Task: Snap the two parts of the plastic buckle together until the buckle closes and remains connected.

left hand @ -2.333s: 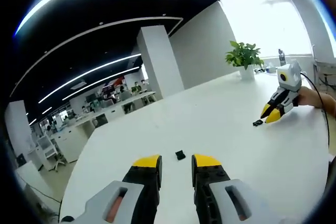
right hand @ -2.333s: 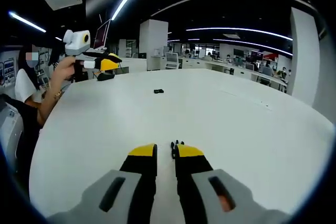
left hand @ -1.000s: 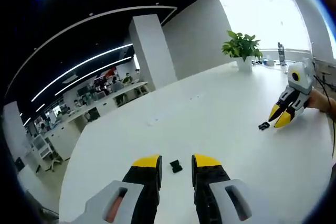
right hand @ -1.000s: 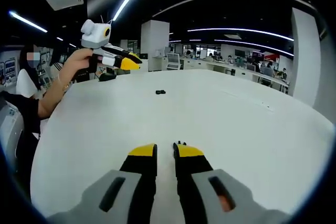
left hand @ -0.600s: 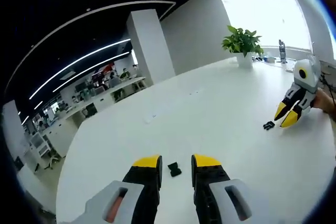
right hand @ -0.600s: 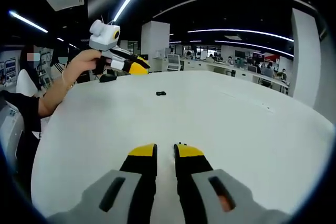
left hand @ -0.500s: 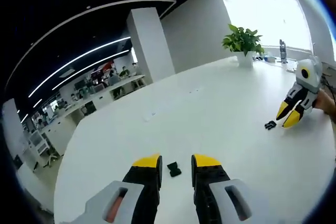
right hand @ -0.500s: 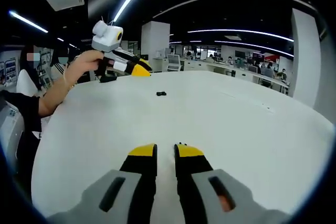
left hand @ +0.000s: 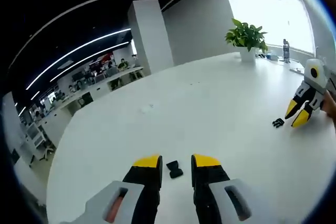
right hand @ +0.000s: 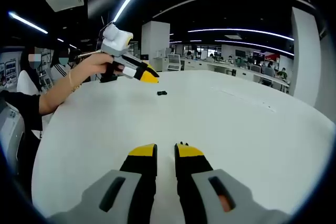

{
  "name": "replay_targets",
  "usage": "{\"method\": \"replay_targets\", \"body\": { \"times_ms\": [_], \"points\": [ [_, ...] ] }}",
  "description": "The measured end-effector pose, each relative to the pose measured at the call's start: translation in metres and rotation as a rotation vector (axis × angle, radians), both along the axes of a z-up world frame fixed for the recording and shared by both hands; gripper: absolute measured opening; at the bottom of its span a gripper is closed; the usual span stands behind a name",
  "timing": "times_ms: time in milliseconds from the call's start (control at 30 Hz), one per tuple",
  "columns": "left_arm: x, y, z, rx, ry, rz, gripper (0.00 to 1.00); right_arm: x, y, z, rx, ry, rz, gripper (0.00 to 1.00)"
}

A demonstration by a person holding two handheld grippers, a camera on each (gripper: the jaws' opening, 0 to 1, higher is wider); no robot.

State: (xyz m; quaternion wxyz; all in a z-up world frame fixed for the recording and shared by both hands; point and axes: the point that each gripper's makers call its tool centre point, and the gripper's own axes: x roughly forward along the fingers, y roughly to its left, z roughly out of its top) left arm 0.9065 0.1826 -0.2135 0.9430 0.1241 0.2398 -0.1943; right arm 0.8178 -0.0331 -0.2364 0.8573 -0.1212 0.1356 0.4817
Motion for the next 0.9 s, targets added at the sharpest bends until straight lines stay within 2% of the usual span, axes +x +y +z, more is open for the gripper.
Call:
{"method": "replay_targets", "body": {
  "times_ms": [333, 900],
  "points": [
    [0.012, 0.004, -0.014, -0.039, 0.045, 0.003, 0.21, -0.001, 0.001, 0.001, -0.001, -0.003, 0.000, 0.14],
    [0.013, 0.005, -0.030, -0.069, 0.092, 0.006, 0.20, -0.002, 0.001, 0.002, -0.001, -0.005, 0.001, 0.14]
  ]
}}
